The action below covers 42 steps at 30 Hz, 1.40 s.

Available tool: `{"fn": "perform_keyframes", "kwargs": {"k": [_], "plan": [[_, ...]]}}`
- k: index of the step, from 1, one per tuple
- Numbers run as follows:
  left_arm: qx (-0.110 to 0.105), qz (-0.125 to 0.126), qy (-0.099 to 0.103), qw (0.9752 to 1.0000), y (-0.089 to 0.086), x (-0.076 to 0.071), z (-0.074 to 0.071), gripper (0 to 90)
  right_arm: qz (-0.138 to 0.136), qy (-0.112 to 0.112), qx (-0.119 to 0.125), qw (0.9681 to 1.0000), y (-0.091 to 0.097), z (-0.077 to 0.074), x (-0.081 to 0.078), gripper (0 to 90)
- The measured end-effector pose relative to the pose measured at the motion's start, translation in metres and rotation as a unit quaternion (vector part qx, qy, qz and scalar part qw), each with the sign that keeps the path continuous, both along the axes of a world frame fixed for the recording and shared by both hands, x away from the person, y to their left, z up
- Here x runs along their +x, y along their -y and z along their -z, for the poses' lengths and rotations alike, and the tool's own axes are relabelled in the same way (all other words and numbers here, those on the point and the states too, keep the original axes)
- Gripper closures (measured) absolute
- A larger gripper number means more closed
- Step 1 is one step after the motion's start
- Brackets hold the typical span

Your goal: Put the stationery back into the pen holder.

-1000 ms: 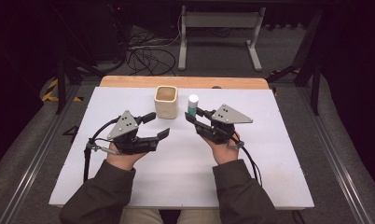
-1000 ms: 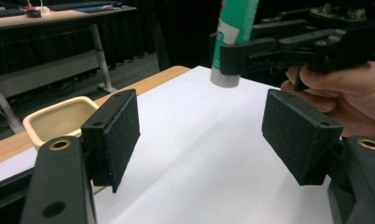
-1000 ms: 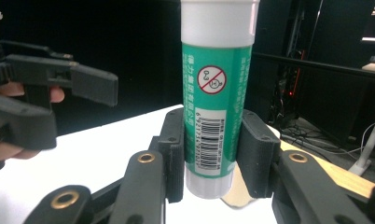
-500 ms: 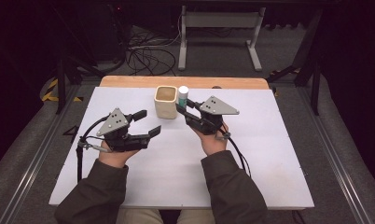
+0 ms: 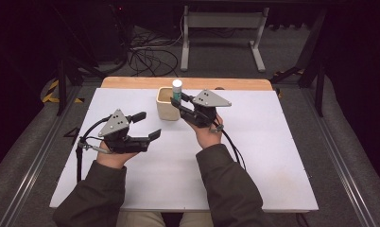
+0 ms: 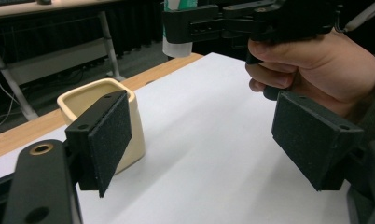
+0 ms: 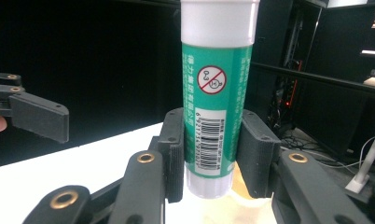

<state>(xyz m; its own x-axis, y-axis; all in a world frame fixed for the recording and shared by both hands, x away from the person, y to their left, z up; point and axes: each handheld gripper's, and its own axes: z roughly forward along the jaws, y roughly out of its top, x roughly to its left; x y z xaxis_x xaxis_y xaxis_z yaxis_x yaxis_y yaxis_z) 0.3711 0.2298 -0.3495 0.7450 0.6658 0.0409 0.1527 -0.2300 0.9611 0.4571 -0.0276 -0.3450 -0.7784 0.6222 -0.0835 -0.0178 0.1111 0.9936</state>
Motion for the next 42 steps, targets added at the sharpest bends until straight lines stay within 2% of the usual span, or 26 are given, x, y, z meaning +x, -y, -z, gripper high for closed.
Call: {"fn": "perform_keyframes", "kwargs": {"k": [4,13,15,18,24,29,36,42], "plan": [[-0.008,0.001,-0.005,1.0,-0.002,-0.001,-0.001,20.5,0.0,-0.004,0.0,1.0,-0.004,0.0,0.007,65.8],[-0.012,0.0,-0.002,0.9999,-0.005,-0.003,-0.003,20.3,0.011,-0.002,-0.007,0.9999,-0.018,0.005,0.029,65.8],[-0.012,-0.001,0.001,0.9999,-0.006,-0.003,-0.004,20.3,0.014,-0.006,-0.006,0.9999,-0.021,0.008,0.034,65.8],[-0.016,-0.003,0.001,0.9999,-0.008,-0.004,-0.004,20.3,0.015,-0.011,0.009,0.9998,-0.024,0.013,0.04,65.8],[-0.019,-0.002,0.002,0.9998,-0.009,-0.006,-0.005,20.4,0.031,0.016,0.008,0.9993,-0.032,0.02,0.048,65.7],[-0.022,-0.002,0.004,0.9998,-0.011,-0.007,-0.007,20.5,0.041,0.004,0.014,0.999,-0.032,0.027,0.057,65.7],[-0.023,-0.006,0.005,0.9997,-0.011,-0.007,-0.007,20.6,0.052,-0.017,0.003,0.9985,-0.035,0.041,0.066,65.7],[-0.018,-0.005,0.004,0.9998,-0.011,-0.007,-0.006,20.7,0.06,-0.023,0.003,0.998,-0.038,0.051,0.075,65.6]]}}
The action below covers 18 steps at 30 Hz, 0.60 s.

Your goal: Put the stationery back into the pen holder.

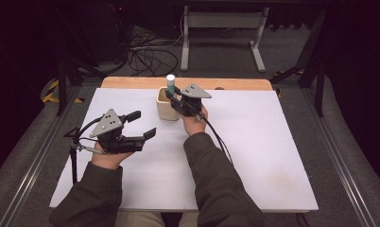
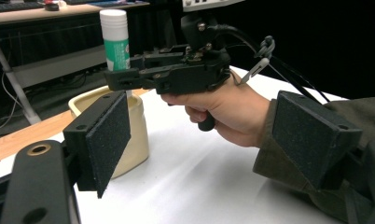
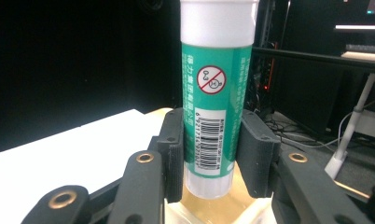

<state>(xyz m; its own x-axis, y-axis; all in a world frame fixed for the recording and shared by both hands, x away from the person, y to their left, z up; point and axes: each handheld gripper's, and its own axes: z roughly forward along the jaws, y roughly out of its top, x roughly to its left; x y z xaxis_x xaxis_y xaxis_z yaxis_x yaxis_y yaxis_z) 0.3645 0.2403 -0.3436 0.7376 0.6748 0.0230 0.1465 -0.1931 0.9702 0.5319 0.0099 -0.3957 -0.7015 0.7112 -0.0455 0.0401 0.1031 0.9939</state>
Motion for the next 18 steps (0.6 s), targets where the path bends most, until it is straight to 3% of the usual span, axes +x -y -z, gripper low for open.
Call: {"fn": "perform_keyframes", "kwargs": {"k": [4,11,18], "plan": [[-0.005,-0.003,-0.001,1.0,-0.001,0.0,0.0,20.7,0.001,-0.013,-0.008,0.9999,0.001,0.006,0.003,65.4],[-0.008,-0.002,-0.001,1.0,-0.001,0.0,0.0,21.0,0.003,-0.007,-0.022,0.9997,-0.003,0.009,0.003,65.4],[-0.007,-0.003,-0.001,1.0,-0.002,0.001,0.0,21.1,0.012,-0.022,-0.024,0.9994,-0.001,0.014,0.006,65.4]]}}
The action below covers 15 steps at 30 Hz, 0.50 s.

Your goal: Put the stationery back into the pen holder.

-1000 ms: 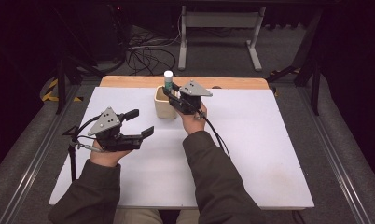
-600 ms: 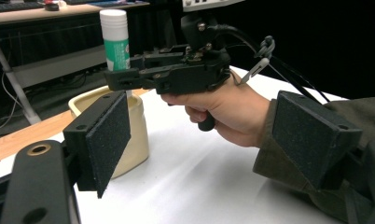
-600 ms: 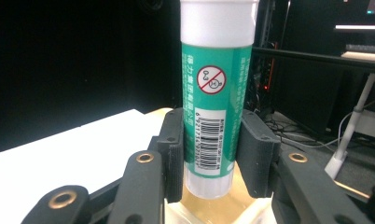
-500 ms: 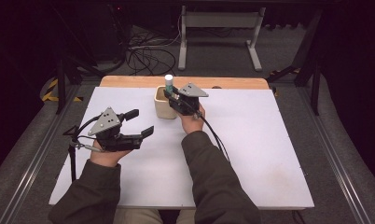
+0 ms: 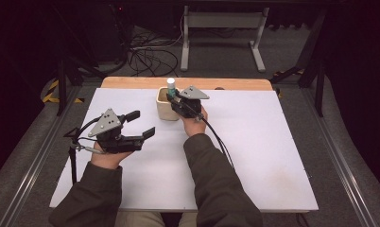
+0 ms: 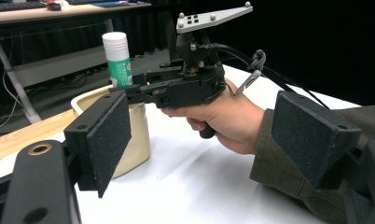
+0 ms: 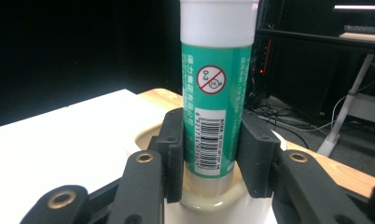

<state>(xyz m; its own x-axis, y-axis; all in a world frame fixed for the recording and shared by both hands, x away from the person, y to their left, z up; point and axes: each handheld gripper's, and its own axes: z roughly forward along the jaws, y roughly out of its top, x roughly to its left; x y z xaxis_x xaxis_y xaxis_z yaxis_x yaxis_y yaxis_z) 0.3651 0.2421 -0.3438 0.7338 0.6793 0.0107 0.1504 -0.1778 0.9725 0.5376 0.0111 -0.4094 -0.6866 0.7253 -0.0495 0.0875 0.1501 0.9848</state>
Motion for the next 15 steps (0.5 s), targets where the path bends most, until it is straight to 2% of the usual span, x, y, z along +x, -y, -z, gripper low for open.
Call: {"fn": "perform_keyframes", "kwargs": {"k": [7,15], "plan": [[0.002,0.003,-0.003,1.0,0.0014,0.0004,0.001,21.1,-0.004,-0.014,0.006,0.9999,-0.0008,0.0037,0.0003,65.1],[0.004,0.003,-0.005,1.0,0.0019,0.0006,0.0016,21.1,-0.005,-0.014,0.006,0.9999,-0.0005,0.0034,0.0005,64.9]]}}
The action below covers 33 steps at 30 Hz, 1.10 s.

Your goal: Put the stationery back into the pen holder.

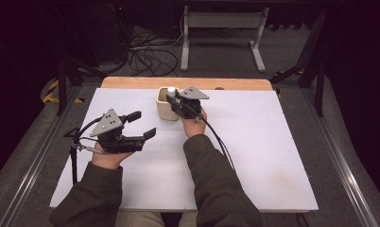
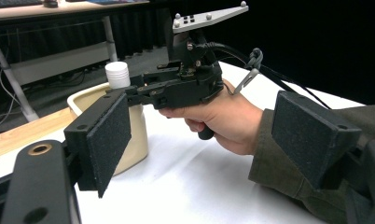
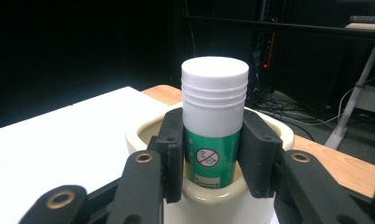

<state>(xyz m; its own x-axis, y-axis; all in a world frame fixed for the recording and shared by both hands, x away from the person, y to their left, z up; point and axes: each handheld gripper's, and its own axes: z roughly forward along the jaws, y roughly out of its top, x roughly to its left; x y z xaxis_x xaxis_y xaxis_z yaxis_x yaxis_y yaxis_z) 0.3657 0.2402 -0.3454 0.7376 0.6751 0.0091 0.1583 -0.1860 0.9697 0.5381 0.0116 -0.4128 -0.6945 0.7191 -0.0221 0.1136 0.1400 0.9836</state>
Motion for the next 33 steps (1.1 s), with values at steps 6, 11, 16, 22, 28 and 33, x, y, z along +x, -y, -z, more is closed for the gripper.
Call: {"fn": "perform_keyframes", "kwargs": {"k": [6,11,16,22,28,33], "plan": [[0.001,0.002,-0.002,1.0,0.001,0.0,0.001,21.1,0.0,-0.001,0.008,1.0,0.002,-0.002,0.0,64.1],[0.002,0.002,-0.002,1.0,0.001,0.001,0.001,21.1,-0.001,0.013,0.012,0.9999,0.002,-0.007,-0.002,68.0],[0.003,0.002,-0.004,1.0,0.002,0.001,0.002,21.1,-0.001,0.014,0.017,0.9998,0.004,-0.01,-0.004,67.0],[0.007,0.0,-0.004,1.0,0.001,0.002,0.003,21.1,-0.002,0.005,0.017,0.9998,0.006,-0.01,-0.004,63.7],[0.005,-0.002,-0.005,1.0,0.0,0.002,0.003,21.1,-0.001,-0.001,0.02,0.9998,0.01,-0.012,-0.007,59.6],[0.009,0.001,-0.004,1.0,0.002,0.001,0.003,21.1,-0.006,0.003,0.006,1.0,0.012,-0.011,-0.009,49.0]]}}
